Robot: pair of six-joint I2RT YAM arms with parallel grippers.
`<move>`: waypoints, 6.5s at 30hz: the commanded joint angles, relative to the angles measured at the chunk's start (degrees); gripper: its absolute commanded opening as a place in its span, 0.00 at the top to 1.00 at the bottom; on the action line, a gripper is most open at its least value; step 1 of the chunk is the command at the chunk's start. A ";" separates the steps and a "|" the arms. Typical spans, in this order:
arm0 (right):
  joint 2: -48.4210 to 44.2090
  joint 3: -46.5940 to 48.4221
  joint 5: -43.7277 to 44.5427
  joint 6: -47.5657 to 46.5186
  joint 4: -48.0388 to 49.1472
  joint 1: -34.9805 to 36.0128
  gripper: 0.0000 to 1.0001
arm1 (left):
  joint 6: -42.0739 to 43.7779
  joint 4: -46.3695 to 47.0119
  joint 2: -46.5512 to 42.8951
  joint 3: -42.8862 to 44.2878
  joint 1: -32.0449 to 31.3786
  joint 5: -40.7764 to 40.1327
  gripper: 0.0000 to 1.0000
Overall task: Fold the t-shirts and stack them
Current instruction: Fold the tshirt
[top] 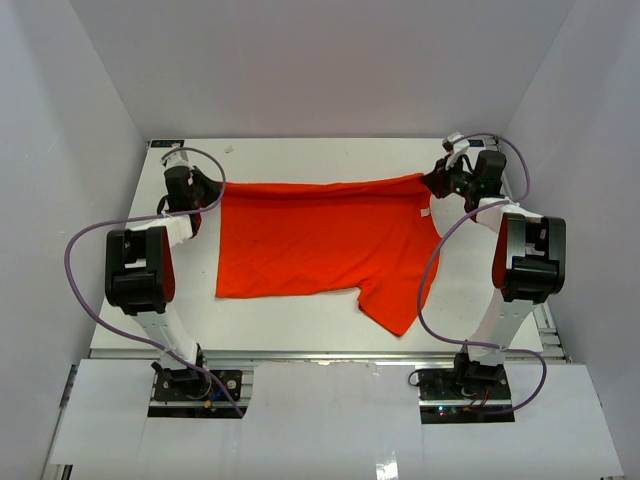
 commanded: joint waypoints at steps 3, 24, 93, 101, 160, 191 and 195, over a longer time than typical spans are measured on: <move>-2.98 -1.19 0.31 -1.51 0.68 -0.96 0.94 | 0.88 0.45 -3.59 -1.56 0.50 0.64 0.92; -4.12 -5.15 0.04 -3.62 -1.51 -1.14 0.89 | 0.00 -0.86 -7.11 -8.51 0.49 3.18 0.92; 12.93 22.53 7.33 -0.89 -43.09 5.98 0.57 | 2.19 -18.00 -4.47 3.53 0.50 29.12 0.07; 14.95 22.80 8.21 -1.33 -46.07 5.46 0.58 | 2.11 -19.06 -5.44 3.09 0.50 29.47 0.07; -18.53 -3.13 -7.78 -81.40 -75.52 -1.57 0.34 | -30.33 -62.04 -25.48 -18.45 -0.47 -4.02 0.45; -17.56 -9.18 1.09 -105.15 -87.93 -1.40 0.43 | -28.04 -58.52 -23.28 -18.62 -0.47 -4.63 0.92; -18.01 -11.56 1.62 -102.42 -84.84 -0.17 0.45 | -27.69 -58.52 -23.28 -18.44 -0.47 -4.46 0.92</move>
